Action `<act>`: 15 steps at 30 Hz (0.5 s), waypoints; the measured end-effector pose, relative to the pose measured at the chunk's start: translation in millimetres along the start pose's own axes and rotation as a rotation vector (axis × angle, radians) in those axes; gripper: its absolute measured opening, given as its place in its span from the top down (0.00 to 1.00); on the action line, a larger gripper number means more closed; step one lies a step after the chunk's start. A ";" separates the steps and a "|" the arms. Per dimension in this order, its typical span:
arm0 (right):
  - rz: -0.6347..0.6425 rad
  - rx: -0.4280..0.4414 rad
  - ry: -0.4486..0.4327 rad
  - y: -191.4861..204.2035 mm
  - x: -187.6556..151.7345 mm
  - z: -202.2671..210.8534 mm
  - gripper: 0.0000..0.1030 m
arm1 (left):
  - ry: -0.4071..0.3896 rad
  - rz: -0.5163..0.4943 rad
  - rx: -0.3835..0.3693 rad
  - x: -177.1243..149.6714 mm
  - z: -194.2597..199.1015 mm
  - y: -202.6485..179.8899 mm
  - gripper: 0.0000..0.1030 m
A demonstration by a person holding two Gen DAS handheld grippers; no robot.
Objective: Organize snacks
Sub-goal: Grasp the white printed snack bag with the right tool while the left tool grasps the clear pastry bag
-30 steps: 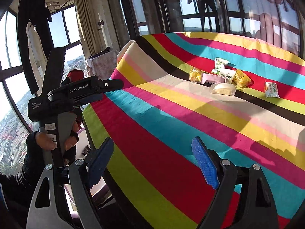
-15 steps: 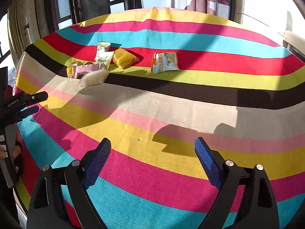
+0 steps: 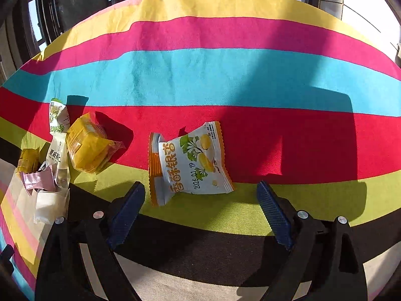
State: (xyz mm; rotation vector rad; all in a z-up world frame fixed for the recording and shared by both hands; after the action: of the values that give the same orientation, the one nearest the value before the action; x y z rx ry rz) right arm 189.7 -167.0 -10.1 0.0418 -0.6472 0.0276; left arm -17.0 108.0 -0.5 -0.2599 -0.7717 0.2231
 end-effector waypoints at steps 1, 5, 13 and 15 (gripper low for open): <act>0.017 -0.012 0.009 2.7 2.0 -3.7 0.14 | 0.000 0.000 0.000 -0.2 0.6 0.5 0.02; 0.026 0.042 -0.023 -0.3 -5.7 9.2 0.57 | -0.001 0.001 -0.002 -0.1 0.3 0.4 0.02; 0.121 0.234 -0.017 -6.1 -107.8 95.4 0.61 | -0.002 0.002 -0.003 0.2 0.5 -0.4 0.02; 0.136 0.266 -0.014 -9.3 -137.3 115.9 0.61 | -0.002 0.002 -0.002 0.3 0.5 -0.4 0.02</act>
State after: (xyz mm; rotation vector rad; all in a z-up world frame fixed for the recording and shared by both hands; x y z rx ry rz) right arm 10.8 -183.6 -0.8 0.2548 -0.6568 0.2443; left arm -17.1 107.9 0.2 -0.2627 -0.7734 0.2241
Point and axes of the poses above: each gripper's, at about its wrist camera, not at the fingertips, and z roughly against the way its jaws point, y to its left, x to its top, the point moved 2 cm from there along -z, roughly the way its jaws point, and after that the axes turned 6 degrees about -z, right-handed, at the moved point
